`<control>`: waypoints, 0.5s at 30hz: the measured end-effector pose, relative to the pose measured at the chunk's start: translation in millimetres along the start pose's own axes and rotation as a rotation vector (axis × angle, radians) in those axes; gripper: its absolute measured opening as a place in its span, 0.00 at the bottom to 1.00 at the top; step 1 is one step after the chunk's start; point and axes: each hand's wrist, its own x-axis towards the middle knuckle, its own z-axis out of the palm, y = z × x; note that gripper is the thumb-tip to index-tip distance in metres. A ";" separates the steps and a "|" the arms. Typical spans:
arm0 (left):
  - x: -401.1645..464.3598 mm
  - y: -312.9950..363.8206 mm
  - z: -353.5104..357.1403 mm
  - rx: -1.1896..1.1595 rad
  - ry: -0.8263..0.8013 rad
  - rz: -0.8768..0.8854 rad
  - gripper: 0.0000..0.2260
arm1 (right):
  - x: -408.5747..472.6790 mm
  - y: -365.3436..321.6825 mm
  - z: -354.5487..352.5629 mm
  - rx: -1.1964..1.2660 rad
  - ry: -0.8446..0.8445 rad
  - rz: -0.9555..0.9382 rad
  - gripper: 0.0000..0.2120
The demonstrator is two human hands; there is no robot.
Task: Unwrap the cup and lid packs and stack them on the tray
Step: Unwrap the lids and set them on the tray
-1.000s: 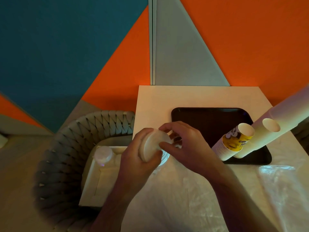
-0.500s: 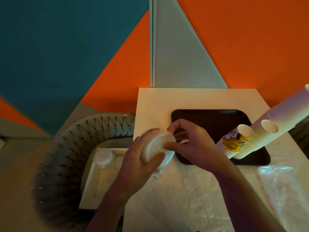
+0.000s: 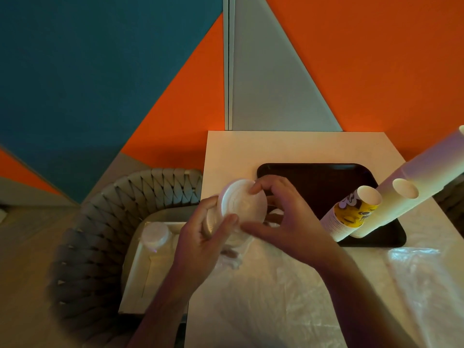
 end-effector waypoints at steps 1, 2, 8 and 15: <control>-0.3 1.2 0.7 0.008 -0.003 -0.002 0.12 | -2.3 1.0 1.8 -0.061 -0.029 -0.046 0.28; -1.0 2.4 1.4 0.016 -0.013 -0.007 0.13 | -4.0 2.2 4.2 -0.107 -0.044 -0.074 0.31; -5.3 3.0 4.7 0.046 -0.072 -0.031 0.17 | -7.6 13.5 19.1 -0.077 0.011 -0.014 0.32; -3.6 -17.8 -3.2 0.148 0.096 0.018 0.11 | 4.6 84.9 0.0 -0.032 0.357 0.302 0.30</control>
